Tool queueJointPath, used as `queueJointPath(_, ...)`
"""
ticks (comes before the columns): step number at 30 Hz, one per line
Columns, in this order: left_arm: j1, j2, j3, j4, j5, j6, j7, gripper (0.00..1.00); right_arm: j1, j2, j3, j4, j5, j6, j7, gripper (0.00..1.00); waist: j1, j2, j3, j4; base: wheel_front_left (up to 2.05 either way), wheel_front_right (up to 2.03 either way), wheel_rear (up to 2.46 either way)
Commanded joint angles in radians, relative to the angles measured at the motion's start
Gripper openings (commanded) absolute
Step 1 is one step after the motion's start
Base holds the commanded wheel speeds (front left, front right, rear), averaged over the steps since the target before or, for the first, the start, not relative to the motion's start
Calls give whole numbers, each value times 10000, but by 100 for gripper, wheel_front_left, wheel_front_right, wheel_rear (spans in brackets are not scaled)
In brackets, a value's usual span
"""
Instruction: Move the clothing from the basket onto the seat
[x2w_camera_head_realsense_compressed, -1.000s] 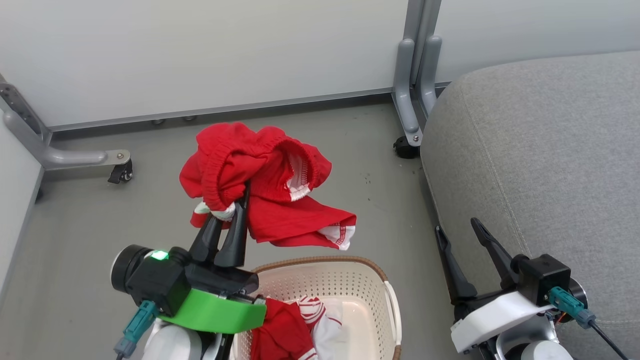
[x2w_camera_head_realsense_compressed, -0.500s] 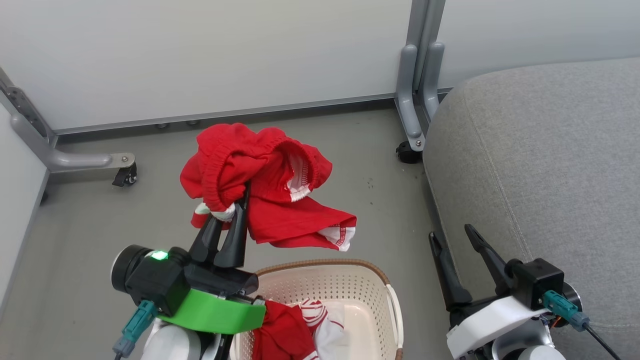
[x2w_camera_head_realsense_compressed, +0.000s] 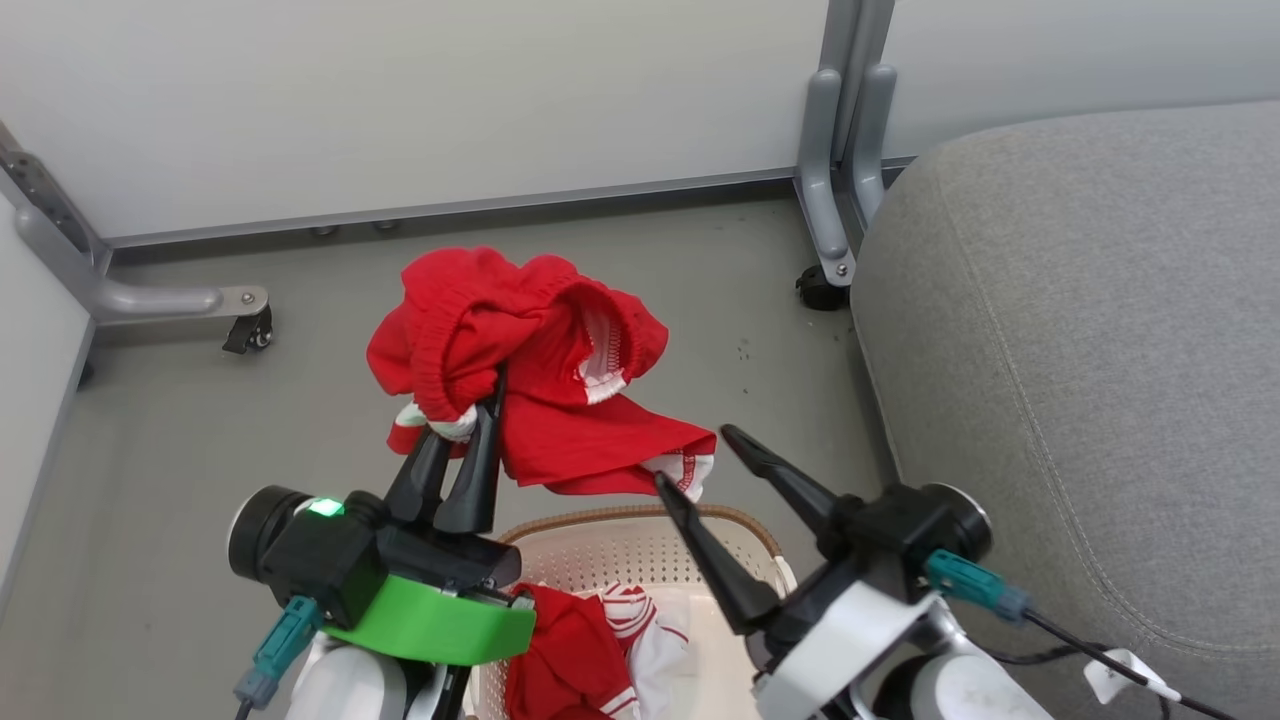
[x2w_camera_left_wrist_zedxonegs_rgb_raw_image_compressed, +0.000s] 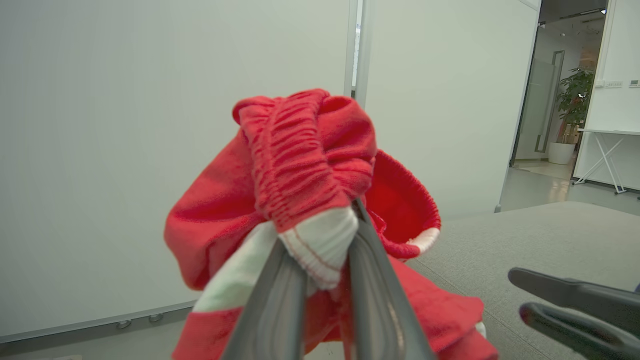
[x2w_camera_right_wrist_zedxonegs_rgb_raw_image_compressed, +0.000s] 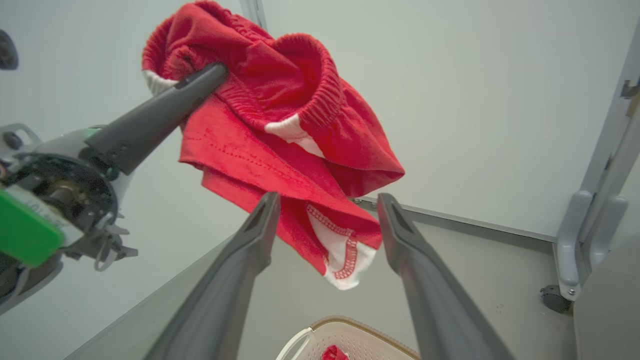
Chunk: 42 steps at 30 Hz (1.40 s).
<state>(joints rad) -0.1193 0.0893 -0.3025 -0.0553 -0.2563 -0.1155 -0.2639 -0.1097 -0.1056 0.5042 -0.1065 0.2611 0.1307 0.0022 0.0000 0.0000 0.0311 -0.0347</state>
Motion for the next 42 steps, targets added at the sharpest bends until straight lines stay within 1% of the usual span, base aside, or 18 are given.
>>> queueJointPath(1, -229, 50, -43, 34, 14, -59, -8, 0, -321, -98, 295, 44, 168, 1, 68, 100, 0, 0, 85, 66, 0, 0, 0)
queueJointPath(5, -313, 7, -202, 93, 10, -62, -6, 0, -1058, -276, 1117, 402, 439, 1, 142, 100, 0, 0, 205, 203, 0, 0, 0)
queueJointPath(9, -407, -28, -403, 97, -5, -79, -8, 0, -1782, -277, 1636, 1033, 423, 1, 80, 100, 0, 0, 255, 306, 0, 0, 0)
queueJointPath(19, -446, -95, -677, -3, -67, -97, -8, 0, -3155, 240, 2261, 2869, 640, 1, -503, 100, 0, 0, 301, 478, 0, 0, 0)
queueJointPath(26, -363, -115, -723, -78, -81, -107, -8, 0, -3673, 467, 2590, 3580, 1001, 1, -1027, 100, 0, 0, 292, 512, 0, 0, 0)
queueJointPath(27, -354, -116, -726, -92, -80, -109, -8, 0, -3727, 480, 2621, 3605, 1077, 1, -1126, 91, 0, 0, 297, 511, 0, 0, 0)
queueJointPath(28, -350, -117, -733, -109, -76, -111, -8, 0, -3764, 490, 2659, 3699, 1151, 1, -1175, 44, 0, 0, 304, 508, 0, 0, 0)
queueJointPath(29, -345, -114, -737, -110, -68, -112, -6, 0, -3798, 489, 2693, 3745, 1183, 1, -1229, 5, 0, 0, 305, 507, 0, 0, 0)
queueJointPath(30, -338, -115, -745, -127, -61, -113, -8, 0, -3860, 503, 2749, 3786, 1294, 1, -1292, 0, 0, 0, 311, 506, 0, 0, 0)
queueJointPath(42, -225, -138, -737, -151, -56, -83, -8, 0, -4074, 541, 2918, 4159, 1593, 1, -1665, 0, 0, 0, 281, 498, 0, 0, 0)
